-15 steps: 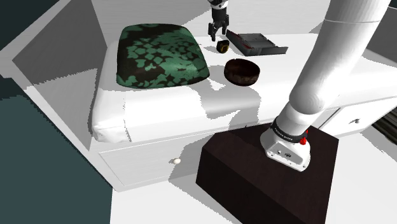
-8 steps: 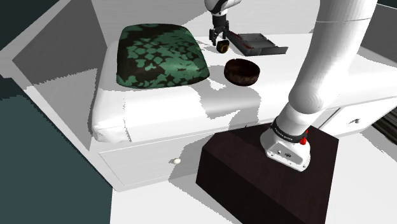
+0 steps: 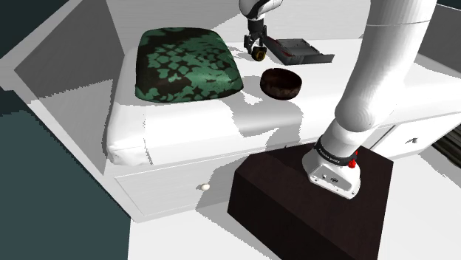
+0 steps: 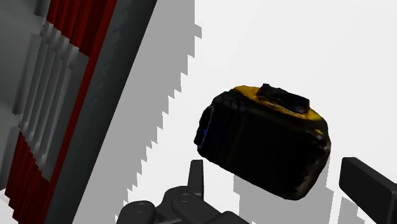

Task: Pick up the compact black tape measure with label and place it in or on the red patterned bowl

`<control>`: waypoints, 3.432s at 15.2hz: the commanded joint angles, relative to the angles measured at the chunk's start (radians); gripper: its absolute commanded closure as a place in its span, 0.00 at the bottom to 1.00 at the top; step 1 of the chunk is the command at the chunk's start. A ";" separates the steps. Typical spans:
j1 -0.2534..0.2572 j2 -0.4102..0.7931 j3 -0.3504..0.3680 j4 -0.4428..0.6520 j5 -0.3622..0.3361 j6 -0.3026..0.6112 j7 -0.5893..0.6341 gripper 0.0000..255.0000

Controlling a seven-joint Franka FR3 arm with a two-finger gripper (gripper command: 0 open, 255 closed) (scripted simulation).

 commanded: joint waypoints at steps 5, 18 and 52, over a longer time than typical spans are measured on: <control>0.001 0.004 0.004 -0.008 0.005 -0.010 -0.003 1.00; -0.081 -0.256 0.023 -0.292 0.200 0.107 -0.277 0.00; -0.096 -0.304 0.012 -0.343 0.273 0.122 -0.375 1.00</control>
